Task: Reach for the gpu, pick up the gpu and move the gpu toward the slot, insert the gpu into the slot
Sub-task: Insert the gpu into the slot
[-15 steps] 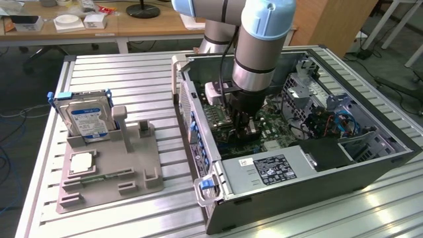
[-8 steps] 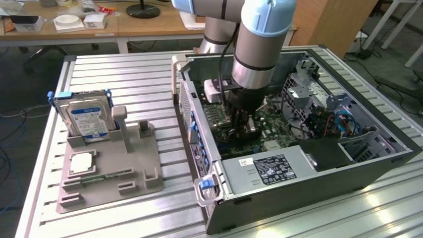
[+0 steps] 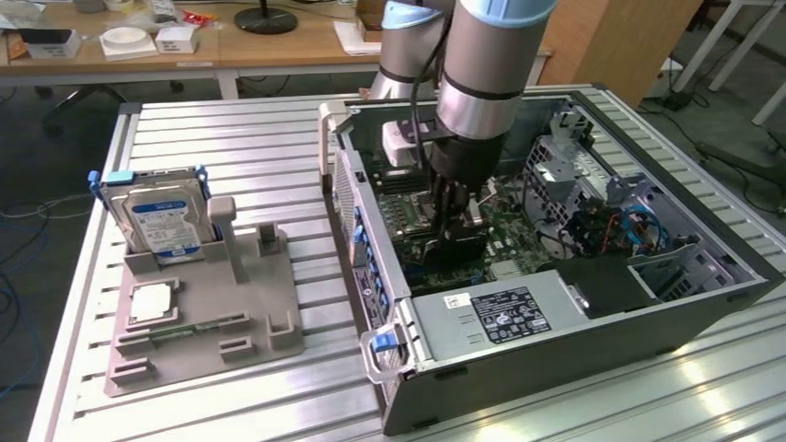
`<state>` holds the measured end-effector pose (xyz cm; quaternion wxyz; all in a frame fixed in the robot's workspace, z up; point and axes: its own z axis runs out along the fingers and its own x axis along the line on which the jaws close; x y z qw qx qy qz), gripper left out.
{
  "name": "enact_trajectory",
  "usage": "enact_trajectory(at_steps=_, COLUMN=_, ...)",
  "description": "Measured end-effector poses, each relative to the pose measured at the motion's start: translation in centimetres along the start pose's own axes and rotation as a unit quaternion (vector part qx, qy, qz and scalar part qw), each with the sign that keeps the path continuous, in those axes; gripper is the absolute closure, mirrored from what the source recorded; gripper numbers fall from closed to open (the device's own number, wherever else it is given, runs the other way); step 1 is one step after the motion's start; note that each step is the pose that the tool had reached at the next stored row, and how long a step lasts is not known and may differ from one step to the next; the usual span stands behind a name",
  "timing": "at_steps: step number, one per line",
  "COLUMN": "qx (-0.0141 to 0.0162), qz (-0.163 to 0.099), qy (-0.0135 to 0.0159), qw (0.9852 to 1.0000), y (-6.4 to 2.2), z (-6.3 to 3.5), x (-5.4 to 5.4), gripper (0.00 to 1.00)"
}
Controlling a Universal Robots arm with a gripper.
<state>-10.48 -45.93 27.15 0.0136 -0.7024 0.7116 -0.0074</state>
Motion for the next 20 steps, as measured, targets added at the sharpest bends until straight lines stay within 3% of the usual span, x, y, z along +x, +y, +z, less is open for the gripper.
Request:
enact_trajectory(at_steps=5, qx=0.0000, qz=0.000, qy=-0.0001, qw=1.0000, y=-0.01, z=-0.28, x=-0.01, gripper=0.69)
enact_trajectory(at_steps=8, qx=0.0000, qz=0.000, qy=0.0000, qw=1.0000, y=-0.01, z=-0.29, x=0.00, gripper=0.87)
enact_trajectory(at_steps=10, qx=0.0000, qz=0.000, qy=0.0000, qw=1.0000, y=-0.01, z=-0.29, x=0.00, gripper=0.90)
enact_trajectory(at_steps=20, qx=0.0000, qz=0.000, qy=0.0000, qw=1.0000, y=-0.01, z=-0.29, x=0.00, gripper=0.90)
